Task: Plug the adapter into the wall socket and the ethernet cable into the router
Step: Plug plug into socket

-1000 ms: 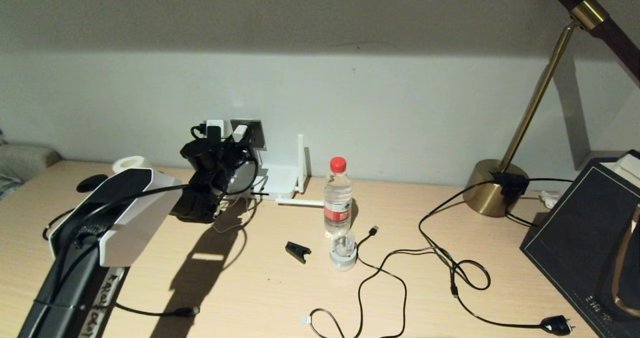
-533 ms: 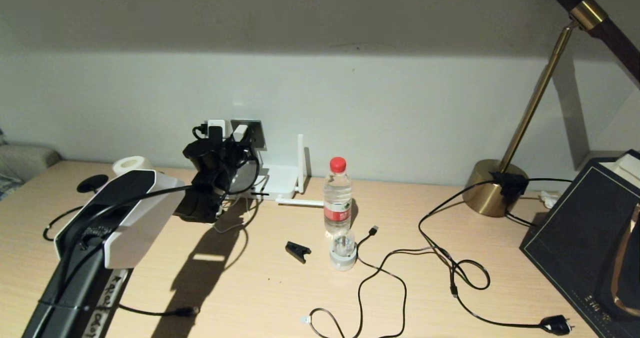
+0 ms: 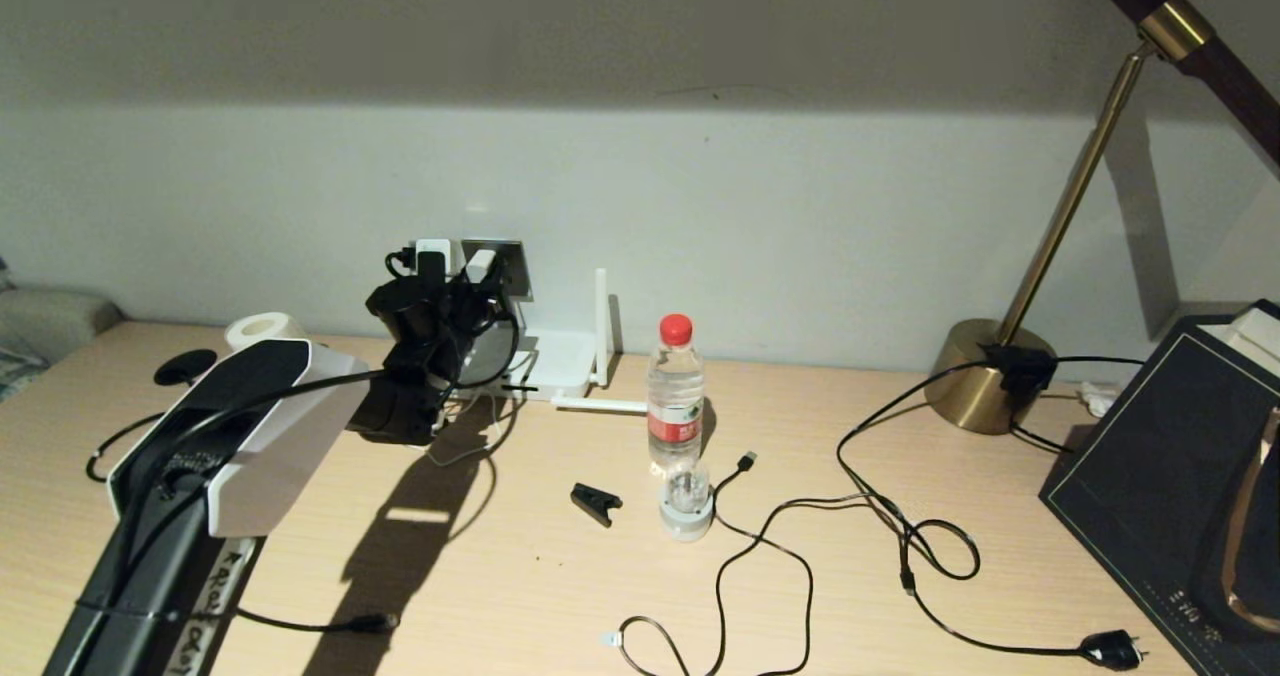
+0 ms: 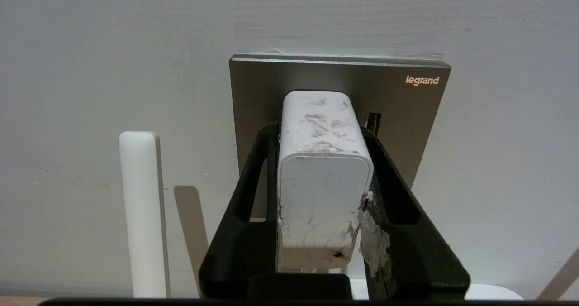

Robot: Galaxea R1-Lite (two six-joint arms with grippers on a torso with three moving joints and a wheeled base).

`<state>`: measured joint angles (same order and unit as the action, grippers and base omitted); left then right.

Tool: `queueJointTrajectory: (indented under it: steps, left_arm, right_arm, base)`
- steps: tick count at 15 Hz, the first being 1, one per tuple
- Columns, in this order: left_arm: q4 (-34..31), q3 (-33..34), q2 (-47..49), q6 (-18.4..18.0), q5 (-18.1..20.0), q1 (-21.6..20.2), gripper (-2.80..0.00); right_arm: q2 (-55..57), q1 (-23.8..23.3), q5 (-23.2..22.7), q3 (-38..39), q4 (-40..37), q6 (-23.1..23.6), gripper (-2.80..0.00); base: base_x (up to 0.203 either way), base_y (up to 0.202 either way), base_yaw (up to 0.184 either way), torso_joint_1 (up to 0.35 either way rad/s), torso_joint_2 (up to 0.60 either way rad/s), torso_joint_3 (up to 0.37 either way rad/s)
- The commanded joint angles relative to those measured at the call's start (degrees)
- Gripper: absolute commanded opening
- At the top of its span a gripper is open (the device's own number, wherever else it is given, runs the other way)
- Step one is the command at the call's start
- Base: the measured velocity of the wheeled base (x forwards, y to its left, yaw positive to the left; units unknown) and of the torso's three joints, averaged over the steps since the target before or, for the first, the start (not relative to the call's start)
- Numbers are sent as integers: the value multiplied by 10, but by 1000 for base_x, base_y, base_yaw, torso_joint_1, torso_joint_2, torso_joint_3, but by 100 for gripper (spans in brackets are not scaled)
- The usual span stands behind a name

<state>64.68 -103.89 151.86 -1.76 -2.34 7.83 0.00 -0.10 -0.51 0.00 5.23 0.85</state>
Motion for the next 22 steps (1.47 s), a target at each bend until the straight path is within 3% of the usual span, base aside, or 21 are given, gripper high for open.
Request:
queueJointTrajectory:
  steps: [1, 8, 16, 17, 22]
  left_arm:
    - [4, -1, 5, 0, -1, 0, -280]
    - [-5, -2, 5, 0, -25, 1, -280]
    - [-20, -21, 2, 0, -25, 1, -280]
    - [-18, -21, 2, 0, -25, 1, 0]
    - [-16, -21, -2, 0, -24, 1, 0]
  right_arm:
    - [1, 0, 0, 20, 0, 0, -280]
    - [1, 0, 0, 20, 0, 0, -280]
    - [1, 0, 0, 20, 0, 0, -280]
    - [1, -1, 0, 19, 0, 0, -280]
    - [1, 0, 0, 20, 0, 0, -280]
  base:
    - [0, 0, 0, 0, 0, 0]
    - [0, 0, 0, 0, 0, 0]
    - [0, 0, 0, 0, 0, 0]
    - [0, 0, 0, 0, 0, 0]
    - [0, 0, 0, 0, 0, 0]
